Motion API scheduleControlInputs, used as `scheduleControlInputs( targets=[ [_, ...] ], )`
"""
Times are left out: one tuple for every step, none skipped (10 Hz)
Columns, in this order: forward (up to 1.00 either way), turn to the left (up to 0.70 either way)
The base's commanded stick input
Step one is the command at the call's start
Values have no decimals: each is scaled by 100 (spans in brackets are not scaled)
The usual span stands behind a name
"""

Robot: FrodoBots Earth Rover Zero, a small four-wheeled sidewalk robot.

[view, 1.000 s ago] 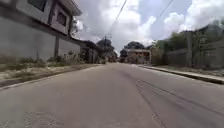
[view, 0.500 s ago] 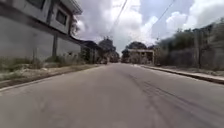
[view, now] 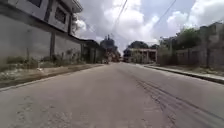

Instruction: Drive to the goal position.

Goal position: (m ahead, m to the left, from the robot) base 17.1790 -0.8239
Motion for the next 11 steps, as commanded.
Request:
scheduleControlInputs(
  targets=[
    [100,-25],
    [100,-24],
    [100,-5],
    [100,0],
    [100,-7],
    [100,-20],
    [100,-39],
    [100,-40],
    [100,-20],
    [100,0],
    [100,0]
  ],
)
